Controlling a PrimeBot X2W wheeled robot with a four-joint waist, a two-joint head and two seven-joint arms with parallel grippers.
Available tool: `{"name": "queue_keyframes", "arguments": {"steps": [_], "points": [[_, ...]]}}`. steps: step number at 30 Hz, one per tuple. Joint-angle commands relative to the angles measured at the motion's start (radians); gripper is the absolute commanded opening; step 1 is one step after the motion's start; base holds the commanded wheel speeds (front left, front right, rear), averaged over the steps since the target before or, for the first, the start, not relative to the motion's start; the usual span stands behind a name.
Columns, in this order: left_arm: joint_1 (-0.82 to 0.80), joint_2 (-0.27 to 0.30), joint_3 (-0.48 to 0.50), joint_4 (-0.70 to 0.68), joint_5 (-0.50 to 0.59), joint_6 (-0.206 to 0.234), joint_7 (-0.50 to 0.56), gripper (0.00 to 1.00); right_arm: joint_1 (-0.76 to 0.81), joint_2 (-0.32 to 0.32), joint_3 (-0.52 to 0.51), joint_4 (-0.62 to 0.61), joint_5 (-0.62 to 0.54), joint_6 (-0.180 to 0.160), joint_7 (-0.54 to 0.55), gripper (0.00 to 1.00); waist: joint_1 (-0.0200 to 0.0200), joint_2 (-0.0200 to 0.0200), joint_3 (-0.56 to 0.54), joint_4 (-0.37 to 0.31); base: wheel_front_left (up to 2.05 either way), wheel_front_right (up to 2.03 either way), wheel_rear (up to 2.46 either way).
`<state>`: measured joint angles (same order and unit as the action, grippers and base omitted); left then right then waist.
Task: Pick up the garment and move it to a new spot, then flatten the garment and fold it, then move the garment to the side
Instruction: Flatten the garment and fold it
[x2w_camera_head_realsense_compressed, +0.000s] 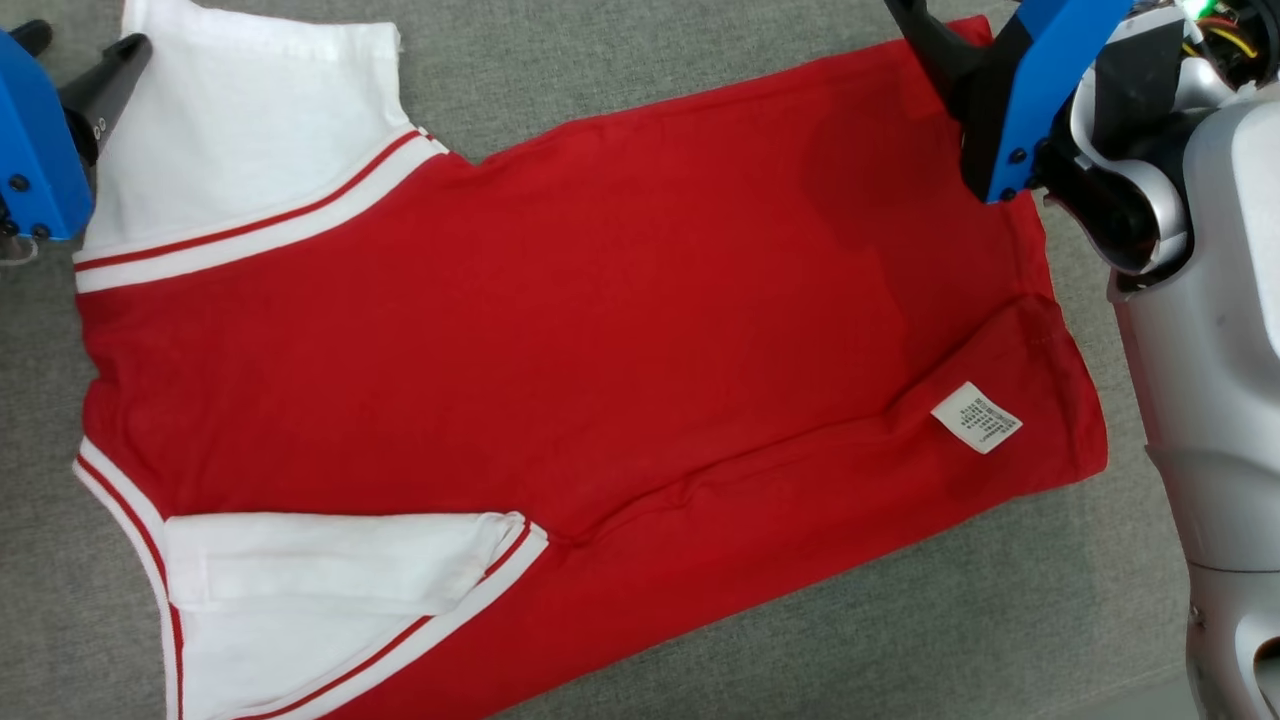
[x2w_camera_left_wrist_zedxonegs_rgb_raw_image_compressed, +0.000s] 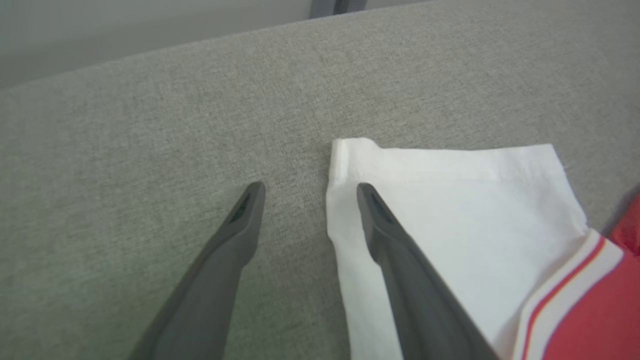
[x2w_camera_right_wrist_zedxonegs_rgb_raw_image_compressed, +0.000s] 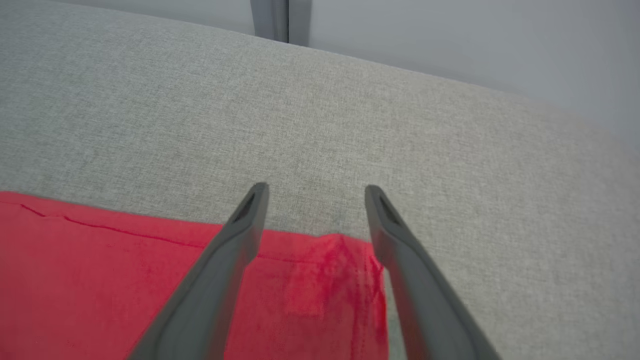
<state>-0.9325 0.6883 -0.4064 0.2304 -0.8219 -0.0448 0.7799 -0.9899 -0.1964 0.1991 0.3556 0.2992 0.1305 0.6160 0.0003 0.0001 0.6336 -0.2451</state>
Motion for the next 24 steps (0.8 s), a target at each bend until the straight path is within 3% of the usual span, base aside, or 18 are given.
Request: {"name": "queue_keyframes", "arguments": {"steps": [1, 16, 20, 21, 22, 23, 24], "points": [[-0.015, 0.007, -0.006, 0.001, 0.014, 0.023, 0.013, 1.00, -0.027, -0.001, 0.007, 0.005, 0.014, 0.001, -0.018, 1.00, -0.0003, -0.0001, 0.015, -0.009, 0.00, 0.00, 0.00], [0.031, -0.030, 0.020, -0.034, -0.086, 0.093, 0.107, 1.00, -0.029, -0.032, -0.012, -0.021, 0.036, 0.001, -0.032, 1.00, -0.0003, -0.0001, 0.047, -0.044, 0.00, 0.00, 0.00], [0.050, 0.004, 0.019, -0.037, -0.072, 0.106, 0.118, 1.00, -0.009, -0.025, -0.013, -0.047, 0.028, 0.001, -0.020, 1.00, -0.0003, -0.0001, 0.051, -0.060, 0.00, 0.00, 0.00], [0.054, 0.011, 0.019, -0.036, -0.064, 0.111, 0.115, 0.59, -0.006, -0.024, -0.010, -0.050, 0.027, 0.001, -0.016, 1.00, -0.0003, -0.0001, 0.052, -0.063, 0.00, 0.00, 0.00], [0.055, 0.018, 0.020, -0.036, -0.051, 0.117, 0.103, 0.28, -0.006, -0.027, -0.008, -0.055, 0.024, 0.001, -0.009, 1.00, -0.0003, -0.0001, 0.053, -0.065, 0.00, 0.00, 0.00], [0.055, 0.018, 0.020, -0.036, -0.051, 0.117, 0.103, 0.28, -0.006, -0.027, -0.008, -0.055, 0.024, 0.001, -0.009, 1.00, -0.0003, -0.0001, 0.053, -0.065, 0.00, 0.00, 0.00], [0.057, 0.024, 0.017, -0.034, -0.045, 0.122, 0.104, 0.00, -0.005, -0.032, -0.007, -0.058, 0.023, 0.001, -0.003, 1.00, -0.0003, -0.0001, 0.054, -0.066, 0.00, 0.00, 0.00]]}}
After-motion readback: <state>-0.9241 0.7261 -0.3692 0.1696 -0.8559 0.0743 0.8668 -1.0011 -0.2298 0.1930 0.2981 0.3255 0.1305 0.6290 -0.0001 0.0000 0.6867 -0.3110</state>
